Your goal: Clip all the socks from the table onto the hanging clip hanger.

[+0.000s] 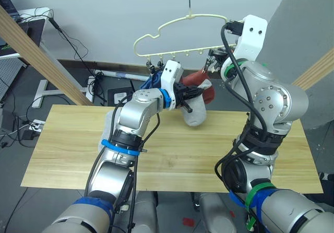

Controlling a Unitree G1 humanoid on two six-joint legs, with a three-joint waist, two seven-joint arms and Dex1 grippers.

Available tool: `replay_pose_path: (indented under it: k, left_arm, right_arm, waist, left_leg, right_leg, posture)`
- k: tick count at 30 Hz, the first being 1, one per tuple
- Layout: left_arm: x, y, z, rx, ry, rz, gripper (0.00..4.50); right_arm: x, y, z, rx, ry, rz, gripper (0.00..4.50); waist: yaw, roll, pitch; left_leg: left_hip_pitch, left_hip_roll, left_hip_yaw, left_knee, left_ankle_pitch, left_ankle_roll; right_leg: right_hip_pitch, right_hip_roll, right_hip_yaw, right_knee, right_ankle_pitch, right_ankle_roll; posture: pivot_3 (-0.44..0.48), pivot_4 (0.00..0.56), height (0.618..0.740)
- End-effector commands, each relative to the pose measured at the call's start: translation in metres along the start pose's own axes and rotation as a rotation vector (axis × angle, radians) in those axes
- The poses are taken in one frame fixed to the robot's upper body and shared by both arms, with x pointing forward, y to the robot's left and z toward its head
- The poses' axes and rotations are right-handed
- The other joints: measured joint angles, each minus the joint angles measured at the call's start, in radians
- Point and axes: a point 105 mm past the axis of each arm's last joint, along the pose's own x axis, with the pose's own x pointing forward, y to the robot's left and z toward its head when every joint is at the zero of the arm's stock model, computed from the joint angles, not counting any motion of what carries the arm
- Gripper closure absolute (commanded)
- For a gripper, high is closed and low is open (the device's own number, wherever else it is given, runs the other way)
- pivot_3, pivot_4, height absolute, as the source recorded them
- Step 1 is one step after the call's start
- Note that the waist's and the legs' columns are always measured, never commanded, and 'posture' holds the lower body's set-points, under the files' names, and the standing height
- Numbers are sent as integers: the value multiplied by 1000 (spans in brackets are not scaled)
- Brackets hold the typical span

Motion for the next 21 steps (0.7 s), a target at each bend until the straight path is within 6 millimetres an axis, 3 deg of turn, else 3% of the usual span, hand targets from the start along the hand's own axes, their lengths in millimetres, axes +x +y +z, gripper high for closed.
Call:
replay_pose_path:
  k: [1, 10, 21]
  left_arm:
    - [8, -3, 24, 41, -77, -6, 4083]
    - [16, -2, 42, 22, -135, -6, 4083]
    - [14, -5, 45, 21, -143, -21, 4083]
  right_arm:
    - [-12, 14, 26, -2, -110, 46, 4479]
    - [-12, 12, 25, 0, -107, 41, 4479]
    - [-12, 12, 24, 3, -109, 40, 4479]
  waist:
    - [0, 0, 0]
    - [-2, 0, 0]
    - [-2, 0, 0]
  left_leg:
    - [0, 0, 0, 0, 0, 0]
    - [0, 0, 0, -1, 0, 0]
    - [-1, 0, 0, -1, 0, 0]
  right_leg:
    - [0, 0, 0, 0, 0, 0]
    - [0, 0, 0, -2, 0, 0]
    - [0, 0, 0, -2, 0, 0]
  posture:
    - [-67, 331, 740]
    - [-68, 330, 740]
    - [-63, 330, 740]
